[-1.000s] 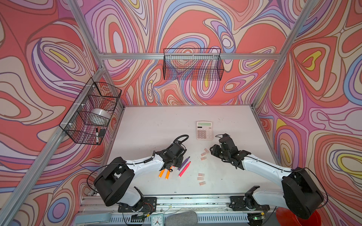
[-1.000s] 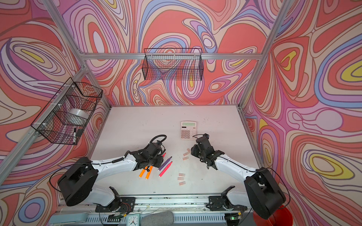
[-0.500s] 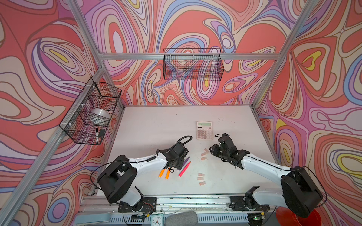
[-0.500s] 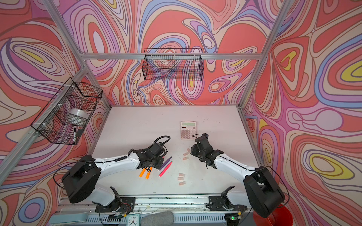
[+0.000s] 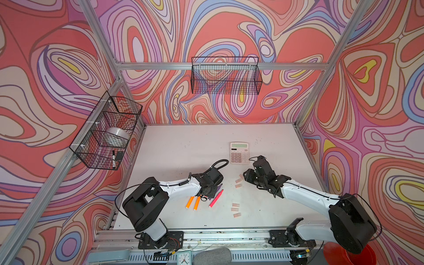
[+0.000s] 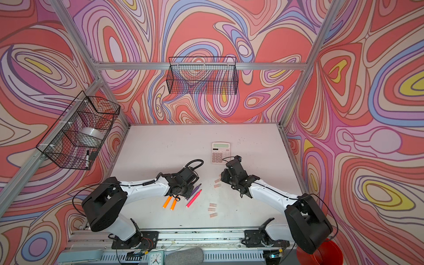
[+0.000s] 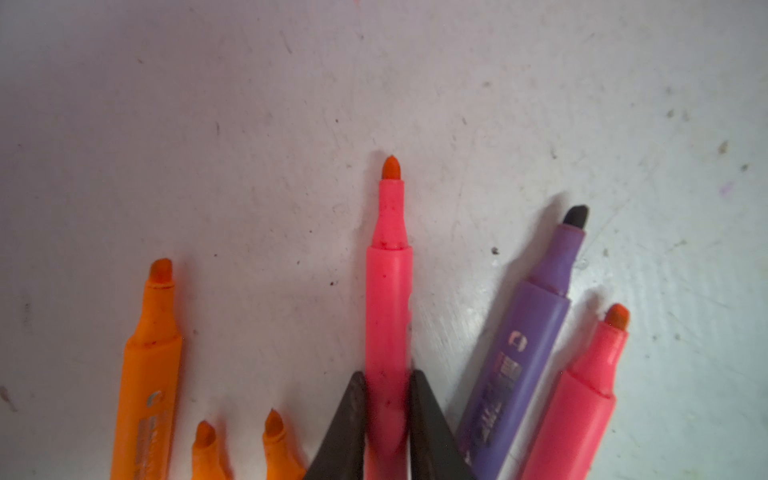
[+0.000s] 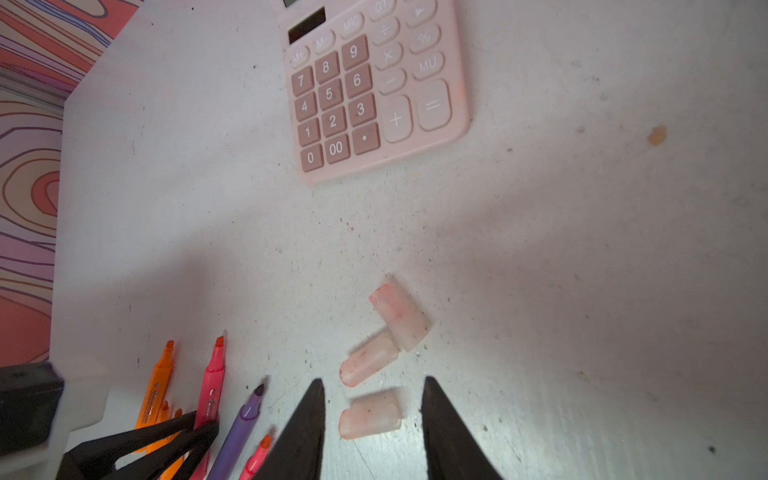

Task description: Insert the pens into the pen caps

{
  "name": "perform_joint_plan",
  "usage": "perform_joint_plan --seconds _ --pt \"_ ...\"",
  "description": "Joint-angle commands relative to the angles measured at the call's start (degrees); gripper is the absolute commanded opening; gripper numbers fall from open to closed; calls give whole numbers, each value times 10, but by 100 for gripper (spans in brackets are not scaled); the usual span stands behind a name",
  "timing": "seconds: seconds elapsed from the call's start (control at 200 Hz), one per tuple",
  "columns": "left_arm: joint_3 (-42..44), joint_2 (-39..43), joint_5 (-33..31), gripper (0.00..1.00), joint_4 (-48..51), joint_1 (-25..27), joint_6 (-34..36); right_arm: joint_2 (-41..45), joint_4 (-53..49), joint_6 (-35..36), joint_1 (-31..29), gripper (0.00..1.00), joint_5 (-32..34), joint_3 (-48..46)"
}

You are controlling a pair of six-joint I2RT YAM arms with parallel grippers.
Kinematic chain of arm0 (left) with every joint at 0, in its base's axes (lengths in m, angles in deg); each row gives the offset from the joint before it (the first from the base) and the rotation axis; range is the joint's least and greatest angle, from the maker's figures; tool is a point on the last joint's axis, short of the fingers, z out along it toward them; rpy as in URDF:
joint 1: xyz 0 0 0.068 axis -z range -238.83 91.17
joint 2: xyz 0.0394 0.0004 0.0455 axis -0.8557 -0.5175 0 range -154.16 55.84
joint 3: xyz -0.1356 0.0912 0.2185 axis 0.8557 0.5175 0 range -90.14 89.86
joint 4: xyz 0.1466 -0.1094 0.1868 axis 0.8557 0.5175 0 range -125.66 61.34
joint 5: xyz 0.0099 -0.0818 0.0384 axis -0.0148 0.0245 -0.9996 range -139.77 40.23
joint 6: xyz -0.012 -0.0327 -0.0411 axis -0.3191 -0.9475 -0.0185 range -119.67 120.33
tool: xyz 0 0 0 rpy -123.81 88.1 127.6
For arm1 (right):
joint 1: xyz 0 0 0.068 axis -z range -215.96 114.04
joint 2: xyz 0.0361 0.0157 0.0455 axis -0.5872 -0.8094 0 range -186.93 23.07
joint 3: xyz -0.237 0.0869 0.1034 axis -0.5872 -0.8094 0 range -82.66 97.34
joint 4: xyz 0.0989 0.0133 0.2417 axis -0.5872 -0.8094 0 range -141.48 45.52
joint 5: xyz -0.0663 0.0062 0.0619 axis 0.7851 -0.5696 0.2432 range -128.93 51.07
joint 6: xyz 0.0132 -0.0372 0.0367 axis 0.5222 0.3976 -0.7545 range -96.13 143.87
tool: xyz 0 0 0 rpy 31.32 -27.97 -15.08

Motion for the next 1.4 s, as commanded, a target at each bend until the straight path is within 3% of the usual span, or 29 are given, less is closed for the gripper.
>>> perform_joint_plan --seconds 0.0,0.315,0.581,0.751,0.901,1.122,1.397 --pt "12 9 -19 15 15 2 -7 6 28 -16 -16 39 13 -8" --pt "0 87 -26 11 -27 -5 34 41 175 -85 -70 43 8 -55" --pt "12 186 111 11 -106 -35 58 40 282 -115 -110 44 -10 -53" --pt "30 246 138 14 -143 -35 75 7 352 -142 -159 44 -7 -44" --pt "37 266 164 13 -157 -35 85 -34 383 -139 -167 44 -17 -20" --pt "43 266 131 11 -152 -35 80 -50 401 -134 -167 41 -4 -24" --pt "46 257 113 11 -148 -35 74 42 391 -128 -175 39 66 -86"
